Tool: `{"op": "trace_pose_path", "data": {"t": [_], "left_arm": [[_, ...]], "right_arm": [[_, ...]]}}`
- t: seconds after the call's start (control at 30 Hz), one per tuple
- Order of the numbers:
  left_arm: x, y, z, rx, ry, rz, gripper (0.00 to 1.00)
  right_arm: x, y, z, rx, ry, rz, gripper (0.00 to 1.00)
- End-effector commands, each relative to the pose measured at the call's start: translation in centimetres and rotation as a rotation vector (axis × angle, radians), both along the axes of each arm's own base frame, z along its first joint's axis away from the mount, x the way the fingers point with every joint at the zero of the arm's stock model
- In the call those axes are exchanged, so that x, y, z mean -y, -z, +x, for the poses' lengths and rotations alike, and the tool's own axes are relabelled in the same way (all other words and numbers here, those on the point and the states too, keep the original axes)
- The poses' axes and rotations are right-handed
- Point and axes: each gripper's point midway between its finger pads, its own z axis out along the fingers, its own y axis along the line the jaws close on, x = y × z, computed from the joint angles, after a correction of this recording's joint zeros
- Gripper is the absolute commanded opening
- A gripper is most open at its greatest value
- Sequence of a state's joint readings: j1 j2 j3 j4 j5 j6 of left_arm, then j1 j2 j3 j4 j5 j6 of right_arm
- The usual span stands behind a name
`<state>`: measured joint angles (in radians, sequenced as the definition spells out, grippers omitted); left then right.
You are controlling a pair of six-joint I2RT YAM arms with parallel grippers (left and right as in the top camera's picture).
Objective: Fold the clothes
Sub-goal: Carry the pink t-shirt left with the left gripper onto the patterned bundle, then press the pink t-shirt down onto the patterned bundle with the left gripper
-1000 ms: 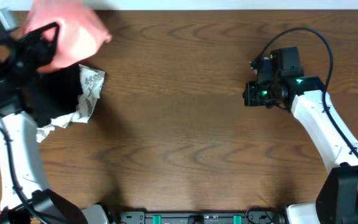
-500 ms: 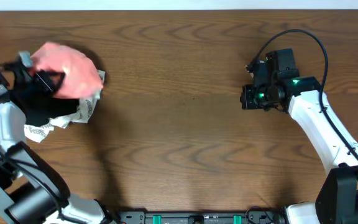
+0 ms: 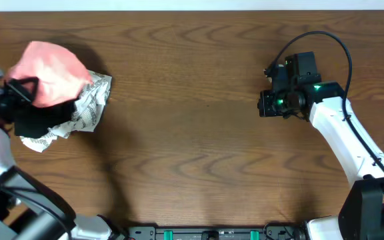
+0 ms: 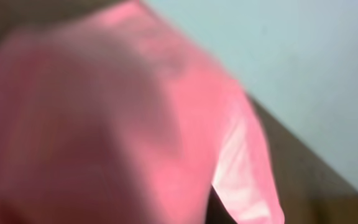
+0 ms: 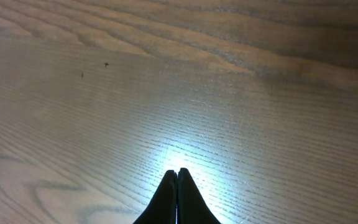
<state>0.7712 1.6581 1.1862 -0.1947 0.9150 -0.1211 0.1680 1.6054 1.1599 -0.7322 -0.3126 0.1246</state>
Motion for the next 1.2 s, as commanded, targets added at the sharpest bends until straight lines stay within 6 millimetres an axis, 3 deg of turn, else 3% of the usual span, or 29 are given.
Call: {"op": "trace_pose_path", "data": {"t": [0.0, 0.13, 0.3, 0.53, 0.57, 0.6, 0.63, 0.7, 0.77, 0.8, 1.0, 1.17], "left_arm": [[-0.2, -5.1, -0.5, 0.110, -0.030, 0.000, 0.06], [-1.2, -5.9, -1.1, 0.110, -0.082, 0.035, 0.06], [-2.8, -2.4, -2.2, -0.042, -0.182, 0.071, 0.06], [-2.6, 1.1, -1.6, -0.106, -0.132, 0.061, 0.09], [-2.3, 1.7, -1.6, -0.123, -0.126, 0.044, 0.15], [-1.9, 2.4, -1.6, -0.144, -0.117, 0.026, 0.28], [-1.5, 2.8, -1.5, -0.160, -0.107, 0.010, 0.48], [-0.8, 3.3, -1.7, -0.183, -0.096, -0.010, 0.74], [-0.3, 3.6, -2.1, -0.211, -0.104, -0.047, 0.94], [-0.1, 3.7, -2.4, -0.227, -0.112, -0.072, 0.98], [0.8, 2.7, -5.1, -0.311, -0.196, -0.170, 0.98], [1.1, -1.1, -8.8, -0.327, -0.303, -0.091, 0.98]], "right_arm": [[0.0, -0.2, 0.2, 0.017, -0.011, -0.022, 0.01], [0.0, -0.2, 0.2, 0.017, -0.010, -0.021, 0.01], [0.0, -0.2, 0.2, 0.017, -0.010, -0.022, 0.01], [0.0, -0.2, 0.2, 0.019, -0.017, -0.024, 0.01], [0.0, -0.2, 0.2, 0.019, -0.017, -0.024, 0.01], [0.0, -0.2, 0.2, 0.019, -0.017, -0.024, 0.01], [0.0, -0.2, 0.2, 0.019, -0.017, -0.024, 0.01], [0.0, -0.2, 0.2, 0.019, -0.017, -0.024, 0.01], [0.0, -0.2, 0.2, 0.019, -0.017, -0.024, 0.01], [0.0, -0.2, 0.2, 0.019, -0.017, -0.024, 0.01], [0.0, -0.2, 0.2, 0.024, -0.026, -0.026, 0.01], [0.0, -0.2, 0.3, 0.029, -0.026, -0.026, 0.01]]}}
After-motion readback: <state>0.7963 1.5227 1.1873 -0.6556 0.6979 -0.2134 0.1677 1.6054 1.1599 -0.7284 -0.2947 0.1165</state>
